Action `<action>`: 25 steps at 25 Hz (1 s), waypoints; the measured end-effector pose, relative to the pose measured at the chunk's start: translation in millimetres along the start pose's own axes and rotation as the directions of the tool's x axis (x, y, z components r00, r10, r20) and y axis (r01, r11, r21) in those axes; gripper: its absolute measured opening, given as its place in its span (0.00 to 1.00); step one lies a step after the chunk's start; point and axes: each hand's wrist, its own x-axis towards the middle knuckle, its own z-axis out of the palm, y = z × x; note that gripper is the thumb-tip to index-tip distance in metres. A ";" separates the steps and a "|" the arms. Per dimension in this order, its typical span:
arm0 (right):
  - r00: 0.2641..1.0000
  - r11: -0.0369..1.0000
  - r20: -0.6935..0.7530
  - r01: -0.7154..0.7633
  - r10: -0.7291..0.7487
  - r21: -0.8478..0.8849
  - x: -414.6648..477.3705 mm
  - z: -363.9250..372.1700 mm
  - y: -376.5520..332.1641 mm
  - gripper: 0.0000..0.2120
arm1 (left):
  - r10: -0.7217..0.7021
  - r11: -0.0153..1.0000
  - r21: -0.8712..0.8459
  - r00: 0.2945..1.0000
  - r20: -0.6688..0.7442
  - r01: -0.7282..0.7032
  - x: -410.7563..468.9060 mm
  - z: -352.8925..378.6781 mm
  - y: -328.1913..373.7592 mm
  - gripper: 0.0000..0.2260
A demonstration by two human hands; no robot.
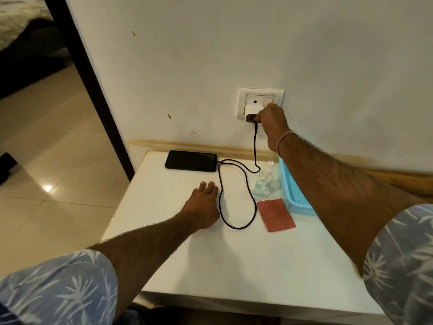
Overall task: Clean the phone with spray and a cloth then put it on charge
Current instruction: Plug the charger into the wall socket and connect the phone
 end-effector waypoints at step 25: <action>0.534 0.515 -0.012 0.809 -0.845 -0.284 -85.1 30.3 56.0 0.05 | -0.146 0.987 -0.117 0.910 -0.387 0.108 21.2 -55.2 -59.3 0.25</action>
